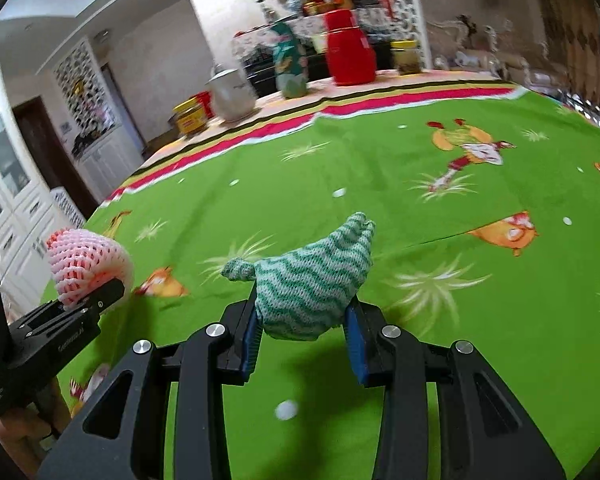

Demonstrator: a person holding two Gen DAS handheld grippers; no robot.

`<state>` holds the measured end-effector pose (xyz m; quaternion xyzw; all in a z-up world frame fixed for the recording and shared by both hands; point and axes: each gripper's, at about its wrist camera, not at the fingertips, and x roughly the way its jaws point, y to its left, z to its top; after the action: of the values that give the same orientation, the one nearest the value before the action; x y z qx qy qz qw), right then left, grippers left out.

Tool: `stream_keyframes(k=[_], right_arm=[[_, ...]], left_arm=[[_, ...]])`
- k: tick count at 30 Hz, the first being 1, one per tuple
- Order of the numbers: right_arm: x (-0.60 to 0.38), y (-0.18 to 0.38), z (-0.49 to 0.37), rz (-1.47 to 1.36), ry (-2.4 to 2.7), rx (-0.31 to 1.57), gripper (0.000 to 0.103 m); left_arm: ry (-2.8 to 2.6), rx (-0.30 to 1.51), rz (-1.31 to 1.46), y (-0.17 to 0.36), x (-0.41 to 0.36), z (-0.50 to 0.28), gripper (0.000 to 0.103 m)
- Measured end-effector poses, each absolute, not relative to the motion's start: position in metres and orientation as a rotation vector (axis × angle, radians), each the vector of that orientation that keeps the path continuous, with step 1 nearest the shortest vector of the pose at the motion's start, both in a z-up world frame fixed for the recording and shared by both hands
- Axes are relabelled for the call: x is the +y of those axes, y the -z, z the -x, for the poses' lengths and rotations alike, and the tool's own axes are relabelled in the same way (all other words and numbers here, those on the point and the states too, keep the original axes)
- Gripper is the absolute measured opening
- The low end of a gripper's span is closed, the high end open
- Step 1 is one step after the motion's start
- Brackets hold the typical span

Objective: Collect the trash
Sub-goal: 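Lift the fruit net and striped cloth and carry them to the pink bin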

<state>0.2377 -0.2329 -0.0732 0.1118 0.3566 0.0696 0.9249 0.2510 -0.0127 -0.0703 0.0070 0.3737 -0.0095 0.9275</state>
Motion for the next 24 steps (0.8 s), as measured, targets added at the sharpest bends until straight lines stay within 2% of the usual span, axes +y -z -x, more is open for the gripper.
stream_keyframes(k=[13,24], right_arm=[[-0.163,0.071,-0.215,-0.065,-0.323,0.760,0.036],[-0.126,0.062,-0.197,0.035,-0.421,0.755,0.036]], left_arm=[[-0.016,0.682,-0.067,0.049,0.022,-0.153,0.032],[-0.076,0.642,-0.056,0.048,0.061,-0.103,0.033]])
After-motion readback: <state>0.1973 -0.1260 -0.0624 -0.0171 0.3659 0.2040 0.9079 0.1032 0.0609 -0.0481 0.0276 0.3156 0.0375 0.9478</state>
